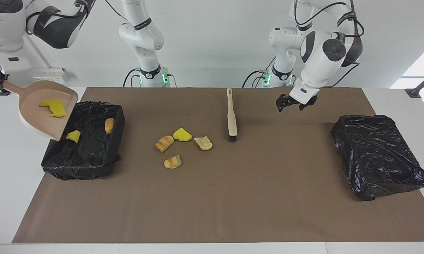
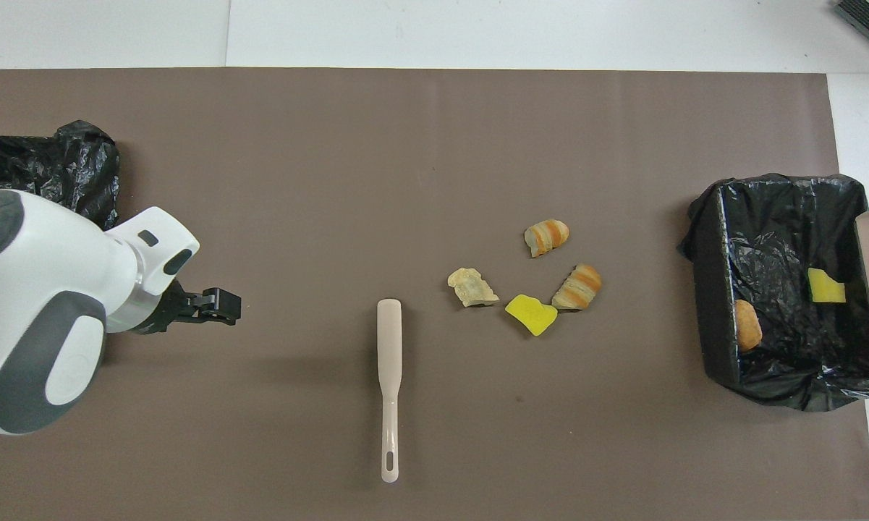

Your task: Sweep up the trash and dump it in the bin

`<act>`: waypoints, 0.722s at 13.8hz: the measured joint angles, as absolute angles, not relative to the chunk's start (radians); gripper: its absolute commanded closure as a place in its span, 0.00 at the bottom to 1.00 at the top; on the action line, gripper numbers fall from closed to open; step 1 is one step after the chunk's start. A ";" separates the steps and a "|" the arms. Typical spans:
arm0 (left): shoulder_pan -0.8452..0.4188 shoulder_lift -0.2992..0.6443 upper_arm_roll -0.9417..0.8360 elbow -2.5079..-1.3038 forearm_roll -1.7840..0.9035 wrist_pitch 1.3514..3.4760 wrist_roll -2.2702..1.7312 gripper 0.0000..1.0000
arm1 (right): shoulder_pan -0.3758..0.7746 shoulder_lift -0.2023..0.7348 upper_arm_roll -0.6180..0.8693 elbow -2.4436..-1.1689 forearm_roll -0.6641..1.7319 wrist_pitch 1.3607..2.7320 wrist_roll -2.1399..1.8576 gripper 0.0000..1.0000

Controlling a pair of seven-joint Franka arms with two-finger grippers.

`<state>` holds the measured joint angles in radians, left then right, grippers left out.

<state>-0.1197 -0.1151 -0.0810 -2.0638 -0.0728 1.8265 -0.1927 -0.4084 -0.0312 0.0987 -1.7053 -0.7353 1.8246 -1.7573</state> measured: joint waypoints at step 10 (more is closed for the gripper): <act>0.023 -0.121 -0.088 -1.792 -0.024 1.607 -0.013 0.00 | -0.332 -0.045 0.112 -1.705 -0.814 1.732 -1.658 1.00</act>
